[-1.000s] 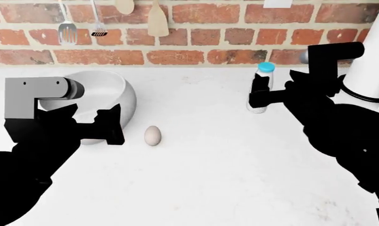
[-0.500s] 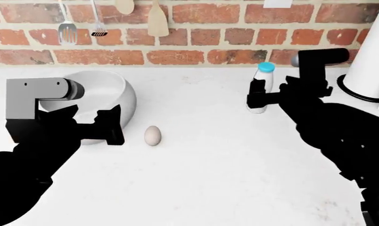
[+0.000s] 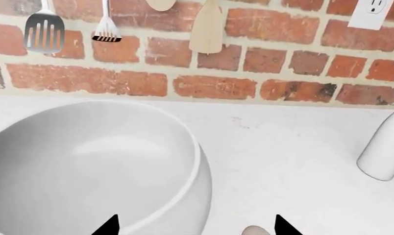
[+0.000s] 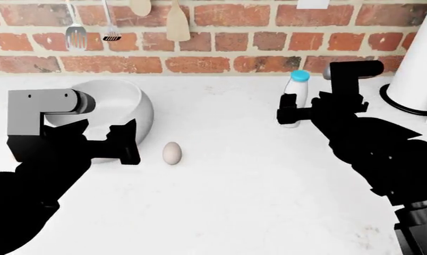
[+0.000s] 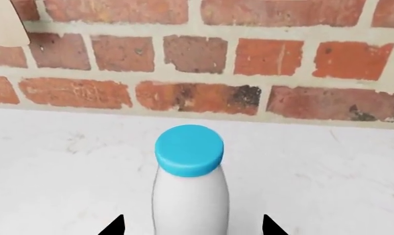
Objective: Place the eggs and milk next to the bowl.
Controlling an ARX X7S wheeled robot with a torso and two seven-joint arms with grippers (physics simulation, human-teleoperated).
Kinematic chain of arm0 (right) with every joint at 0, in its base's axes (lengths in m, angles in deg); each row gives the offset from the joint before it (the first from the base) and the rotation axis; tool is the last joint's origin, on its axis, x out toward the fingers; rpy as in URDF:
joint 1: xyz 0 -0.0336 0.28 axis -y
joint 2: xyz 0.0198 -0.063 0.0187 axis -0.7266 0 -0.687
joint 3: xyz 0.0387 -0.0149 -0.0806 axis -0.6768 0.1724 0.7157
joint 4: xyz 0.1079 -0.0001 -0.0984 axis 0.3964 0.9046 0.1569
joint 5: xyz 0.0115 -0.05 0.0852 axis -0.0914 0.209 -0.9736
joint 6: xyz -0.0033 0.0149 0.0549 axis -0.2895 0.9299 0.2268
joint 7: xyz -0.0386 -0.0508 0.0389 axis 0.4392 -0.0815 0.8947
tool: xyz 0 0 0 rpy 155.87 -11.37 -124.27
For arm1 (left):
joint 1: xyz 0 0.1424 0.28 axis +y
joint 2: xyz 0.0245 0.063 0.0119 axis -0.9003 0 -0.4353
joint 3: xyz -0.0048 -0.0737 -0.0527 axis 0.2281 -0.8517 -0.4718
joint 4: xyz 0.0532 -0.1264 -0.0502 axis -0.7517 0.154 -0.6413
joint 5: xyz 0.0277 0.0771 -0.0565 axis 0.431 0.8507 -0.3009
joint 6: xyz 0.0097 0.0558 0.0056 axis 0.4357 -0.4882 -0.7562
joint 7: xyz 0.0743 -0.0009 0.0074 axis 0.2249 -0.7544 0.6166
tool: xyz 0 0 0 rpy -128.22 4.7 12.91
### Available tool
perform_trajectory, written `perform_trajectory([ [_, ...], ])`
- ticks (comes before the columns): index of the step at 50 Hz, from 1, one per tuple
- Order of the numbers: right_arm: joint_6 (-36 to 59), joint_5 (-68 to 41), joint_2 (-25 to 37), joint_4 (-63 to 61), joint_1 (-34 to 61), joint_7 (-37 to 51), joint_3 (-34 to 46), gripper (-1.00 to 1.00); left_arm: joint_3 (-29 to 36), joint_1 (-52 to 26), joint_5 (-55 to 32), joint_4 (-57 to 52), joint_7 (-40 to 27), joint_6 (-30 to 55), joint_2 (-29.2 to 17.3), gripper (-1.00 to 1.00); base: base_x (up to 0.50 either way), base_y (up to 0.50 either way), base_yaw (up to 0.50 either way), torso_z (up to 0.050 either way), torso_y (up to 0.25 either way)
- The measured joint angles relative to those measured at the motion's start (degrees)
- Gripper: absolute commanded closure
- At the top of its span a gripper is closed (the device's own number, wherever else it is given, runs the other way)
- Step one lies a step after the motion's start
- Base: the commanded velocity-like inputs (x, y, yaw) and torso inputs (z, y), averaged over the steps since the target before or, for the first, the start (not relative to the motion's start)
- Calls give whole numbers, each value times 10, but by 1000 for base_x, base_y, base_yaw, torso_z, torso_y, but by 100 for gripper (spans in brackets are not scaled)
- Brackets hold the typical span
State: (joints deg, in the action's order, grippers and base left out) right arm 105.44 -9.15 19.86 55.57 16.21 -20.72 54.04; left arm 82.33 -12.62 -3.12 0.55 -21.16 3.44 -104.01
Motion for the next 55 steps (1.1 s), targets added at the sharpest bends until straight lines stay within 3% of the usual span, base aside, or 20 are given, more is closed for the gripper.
perform_trajectory([
  [40,-39,37,-48,146,34,-72,30,-100,7,1,3,4,4,-4,-2,-100,0,0,0,0,0],
  [41,-40,38,-48,149,35,-74,31,100,7,2,3,4,4,-4,-2,-100,0,0,0,0,0],
  [55,-46,42,-48,153,34,-68,32,100,10,1,4,4,4,-5,-2,-100,0,0,0,0,0],
])
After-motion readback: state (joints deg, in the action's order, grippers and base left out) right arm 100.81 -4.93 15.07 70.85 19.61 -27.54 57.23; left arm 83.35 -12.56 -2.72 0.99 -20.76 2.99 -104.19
